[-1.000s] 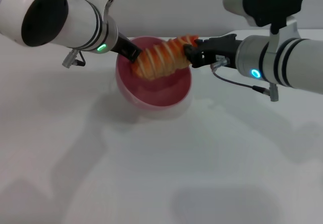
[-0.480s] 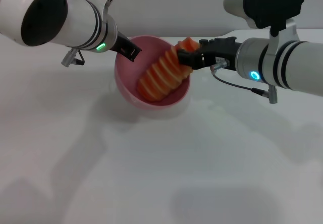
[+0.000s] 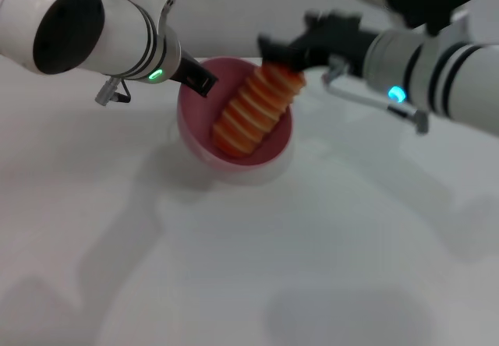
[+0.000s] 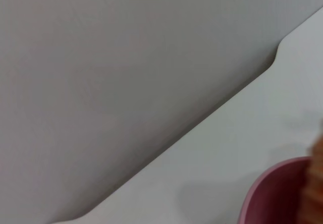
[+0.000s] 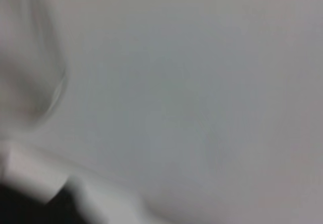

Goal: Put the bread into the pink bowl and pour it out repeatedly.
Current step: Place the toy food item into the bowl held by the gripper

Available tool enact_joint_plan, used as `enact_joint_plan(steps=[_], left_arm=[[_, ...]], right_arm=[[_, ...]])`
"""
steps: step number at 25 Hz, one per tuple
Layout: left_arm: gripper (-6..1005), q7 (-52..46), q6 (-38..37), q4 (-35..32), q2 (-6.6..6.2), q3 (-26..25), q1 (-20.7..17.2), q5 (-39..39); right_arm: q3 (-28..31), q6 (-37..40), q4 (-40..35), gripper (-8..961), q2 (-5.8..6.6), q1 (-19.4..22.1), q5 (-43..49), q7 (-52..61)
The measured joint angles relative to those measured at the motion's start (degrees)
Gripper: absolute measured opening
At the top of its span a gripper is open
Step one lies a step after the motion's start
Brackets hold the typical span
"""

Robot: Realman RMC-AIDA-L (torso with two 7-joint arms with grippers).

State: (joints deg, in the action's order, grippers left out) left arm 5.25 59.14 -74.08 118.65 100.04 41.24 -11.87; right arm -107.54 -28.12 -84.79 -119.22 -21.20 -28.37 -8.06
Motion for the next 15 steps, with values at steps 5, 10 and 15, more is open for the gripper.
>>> enact_joint_plan(steps=[5, 10, 15], left_arm=[[40, -0.1, 0.0, 0.1, -0.07, 0.3, -0.5, 0.0], [40, -0.4, 0.0, 0.1, -0.09, 0.5, -0.8, 0.0], [39, -0.4, 0.0, -0.3, -0.07, 0.9, -0.8, -0.4]], right_arm=[[5.5, 4.6, -3.2, 804, 0.21, 3.0, 2.7, -1.0], [6.0, 6.2, -3.2, 805, -0.03, 4.7, 6.7, -1.0], [5.6, 26.7, 1.6, 805, -0.22, 13.1, 16.1, -0.8]])
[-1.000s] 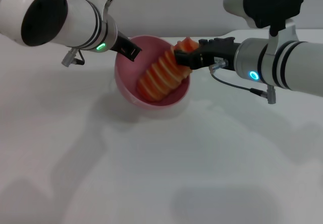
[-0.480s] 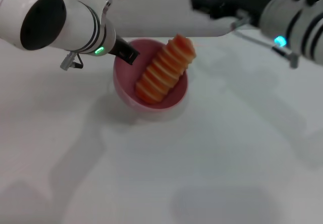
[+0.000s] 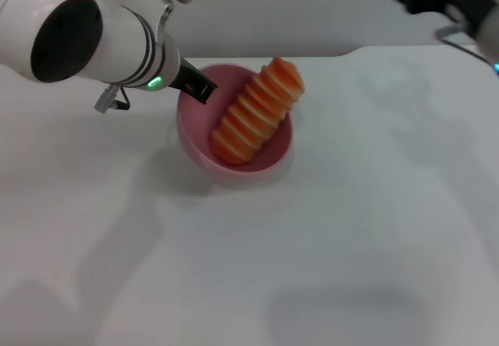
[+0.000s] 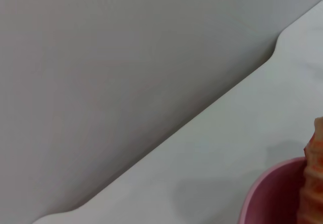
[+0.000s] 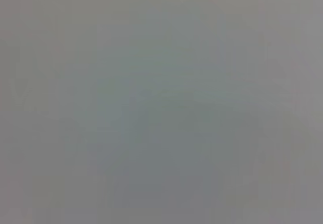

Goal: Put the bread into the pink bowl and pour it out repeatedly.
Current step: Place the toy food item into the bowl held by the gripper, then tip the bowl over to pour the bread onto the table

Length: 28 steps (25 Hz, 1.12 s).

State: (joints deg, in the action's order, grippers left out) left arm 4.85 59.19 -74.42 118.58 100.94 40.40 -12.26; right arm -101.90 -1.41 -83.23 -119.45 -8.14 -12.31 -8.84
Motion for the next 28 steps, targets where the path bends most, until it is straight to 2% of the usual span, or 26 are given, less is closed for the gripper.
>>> enact_joint_plan(steps=[1, 4, 7, 12, 14, 15, 17, 25, 28], left_arm=[[38, 0.0, 0.0, 0.0, 0.00, 0.0, 0.0, 0.0], [38, 0.0, -0.6, -0.2, 0.04, 0.9, -0.1, 0.0], [38, 0.6, -1.5, -2.5, 0.02, 3.9, -0.4, 2.1], [39, 0.6, -0.7, -5.5, 0.03, 7.3, -0.6, 6.2], [39, 0.5, -2.0, -8.2, 0.12, 11.9, -1.9, 11.2], [39, 0.5, -2.0, -8.2, 0.12, 11.9, -1.9, 11.2], [39, 0.0, -3.5, -9.5, 0.22, 15.2, -2.7, 14.6], [39, -1.0, -7.7, -10.0, 0.38, 21.8, -3.5, 16.5], [39, -4.3, -10.3, -10.3, 0.39, 24.7, -3.4, 16.2]], right_arm=[[0.0, 0.0, 0.0, 805, 0.00, 0.0, 0.0, 0.0], [-0.6, 12.7, 4.6, 805, -0.08, 4.3, 4.7, -0.1], [-0.7, 19.4, 8.3, 805, -0.15, 6.8, 5.8, -0.2], [-1.0, 20.5, 11.9, 805, -0.18, 9.3, 3.7, 0.3], [-1.3, 20.8, 12.5, 805, -0.18, 10.1, 2.6, 0.4], [-1.6, 20.9, 12.8, 805, -0.18, 10.4, 2.1, 0.4], [-2.0, 20.9, 13.1, 805, -0.17, 10.9, 1.4, 0.5], [-2.0, 21.6, 15.1, 805, -0.21, 12.8, 0.4, 0.9], [-1.8, 21.6, 15.5, 805, -0.07, 13.0, -0.8, 1.3]])
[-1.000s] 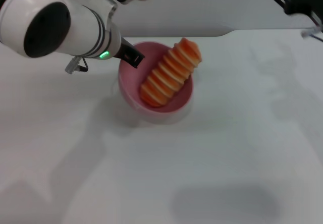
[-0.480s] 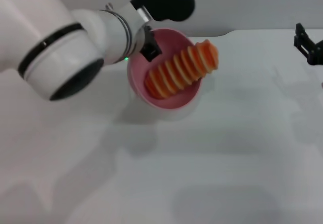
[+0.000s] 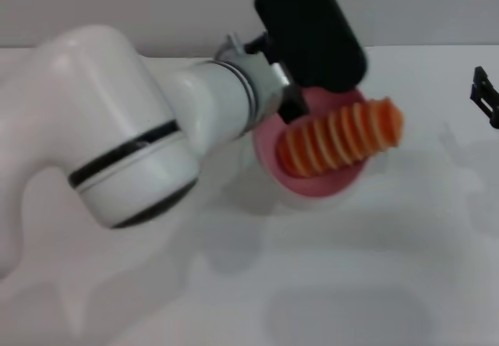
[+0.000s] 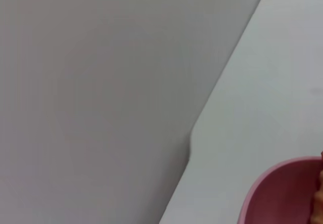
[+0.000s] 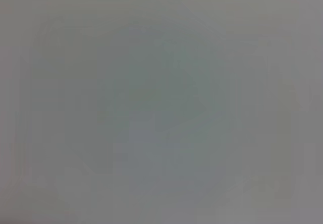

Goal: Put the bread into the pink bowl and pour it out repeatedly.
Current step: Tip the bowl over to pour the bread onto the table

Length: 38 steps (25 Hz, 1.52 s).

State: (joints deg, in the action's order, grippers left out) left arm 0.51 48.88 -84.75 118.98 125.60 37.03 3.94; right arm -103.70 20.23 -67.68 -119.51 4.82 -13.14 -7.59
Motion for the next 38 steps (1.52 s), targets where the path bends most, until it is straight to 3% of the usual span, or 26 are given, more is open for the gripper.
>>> enact_joint_plan(steps=[9, 14, 29, 38], left_arm=[[40, -0.8, -6.6, -1.6, 0.03, 6.0, -0.6, 1.7], [38, -1.1, -12.3, -0.3, 0.08, 10.1, -2.7, 11.0], [38, -9.6, -27.6, 7.5, 0.11, 10.4, -3.0, 27.5], [38, -10.7, -29.2, 9.9, 0.11, 10.7, -2.8, 37.0]], right_arm=[[0.2, 0.5, 0.7, 805, 0.14, 0.3, -0.7, 0.3], [0.3, 0.3, 0.8, 805, 0.23, 0.1, -0.8, 0.6], [1.9, 0.0, 0.7, 804, 0.23, 2.1, -0.9, 4.5], [1.8, -0.4, -0.3, 804, 0.21, 2.6, -0.9, 5.1]])
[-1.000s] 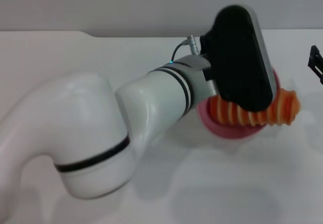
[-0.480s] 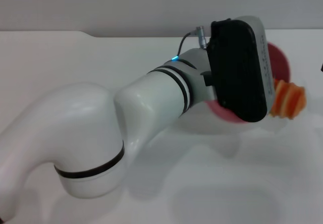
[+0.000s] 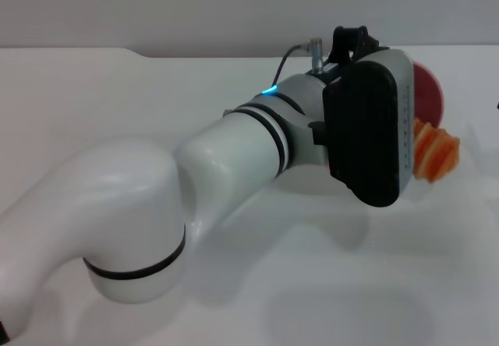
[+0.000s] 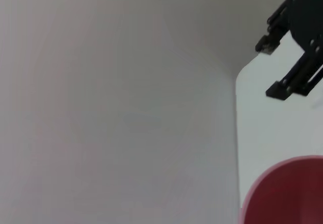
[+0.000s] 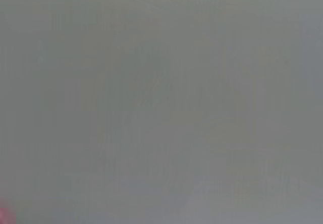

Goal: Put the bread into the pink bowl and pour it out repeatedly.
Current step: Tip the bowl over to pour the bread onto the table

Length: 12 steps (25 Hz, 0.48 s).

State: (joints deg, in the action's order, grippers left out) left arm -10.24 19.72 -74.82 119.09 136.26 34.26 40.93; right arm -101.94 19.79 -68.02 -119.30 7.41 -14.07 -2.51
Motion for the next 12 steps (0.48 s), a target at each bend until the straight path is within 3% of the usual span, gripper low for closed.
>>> enact_joint_plan(steps=[12], left_arm=[[38, -0.1, 0.2, 0.5, 0.00, 0.8, -0.1, 10.6]], right_arm=[[5.4, 8.1, -0.5, 804, -0.31, 5.0, 0.0, 4.1]])
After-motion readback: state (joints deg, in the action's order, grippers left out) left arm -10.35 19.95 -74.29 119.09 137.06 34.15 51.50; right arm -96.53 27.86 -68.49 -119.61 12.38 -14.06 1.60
